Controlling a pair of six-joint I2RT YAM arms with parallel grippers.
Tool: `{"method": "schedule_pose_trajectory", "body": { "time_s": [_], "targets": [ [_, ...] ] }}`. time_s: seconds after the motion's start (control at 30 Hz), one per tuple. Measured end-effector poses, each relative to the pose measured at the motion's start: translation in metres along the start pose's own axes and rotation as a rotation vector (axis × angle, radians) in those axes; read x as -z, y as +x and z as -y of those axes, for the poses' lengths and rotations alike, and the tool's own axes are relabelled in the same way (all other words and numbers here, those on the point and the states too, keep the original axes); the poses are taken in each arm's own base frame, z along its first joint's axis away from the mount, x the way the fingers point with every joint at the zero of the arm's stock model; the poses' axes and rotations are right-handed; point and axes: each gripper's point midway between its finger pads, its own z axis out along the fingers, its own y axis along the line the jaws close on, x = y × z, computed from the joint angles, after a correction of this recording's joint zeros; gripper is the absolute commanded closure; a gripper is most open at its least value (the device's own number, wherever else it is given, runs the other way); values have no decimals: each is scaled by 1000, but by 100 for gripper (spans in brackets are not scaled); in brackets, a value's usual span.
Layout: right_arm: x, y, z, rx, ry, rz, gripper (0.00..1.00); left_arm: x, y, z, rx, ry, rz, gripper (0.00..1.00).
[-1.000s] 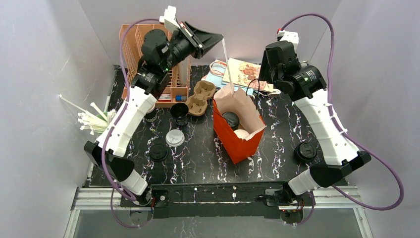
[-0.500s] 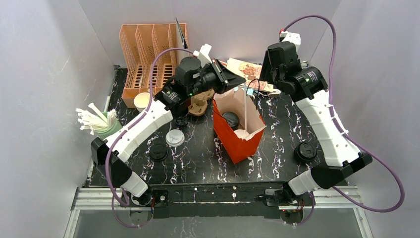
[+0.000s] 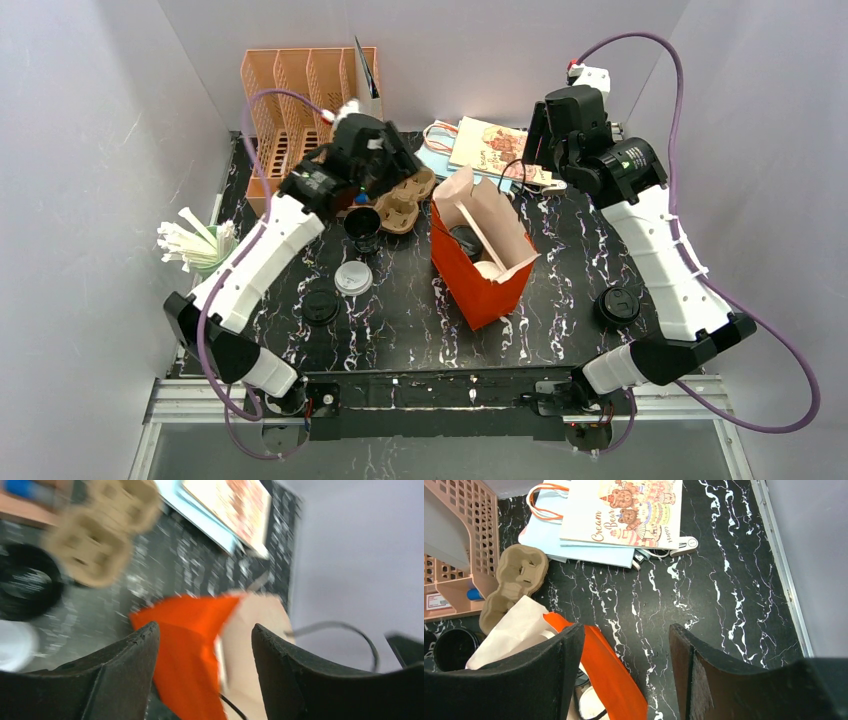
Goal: Pack the takeout coffee
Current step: Place the straw in the takeout bag, then pick up the straw from the storage cup.
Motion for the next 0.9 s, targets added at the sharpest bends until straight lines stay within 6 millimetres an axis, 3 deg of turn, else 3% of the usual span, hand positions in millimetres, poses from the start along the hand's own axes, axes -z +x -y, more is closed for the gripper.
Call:
{"method": "schedule_pose_trajectory", "body": {
  "time_s": [0.13,0.23,0.33,0.43,0.6,0.8,0.9],
  "targets": [
    [0,1,-2,-1,-13,-6,29,24,-66,-51,-27,-215,183,45],
    [0,2,-4,-1,-24,-12,29,51,-108,-81,-47,-368,308,60],
    [1,3,-6,-1,-36,-18,30,79,-145,-120,-51,-543,412,62],
    [1,4,-9,2,-49,-26,30,100,-170,-178,-38,-770,468,62],
    [1,1,-16,6,-77,-36,31,126,-191,-271,27,-1090,493,65],
    [0,6,-23,22,-102,-83,32,169,-183,-372,191,-1351,474,68],
    [-3,7,-29,26,-118,-103,32,178,-175,-397,231,-1410,460,74]
  ]
}}
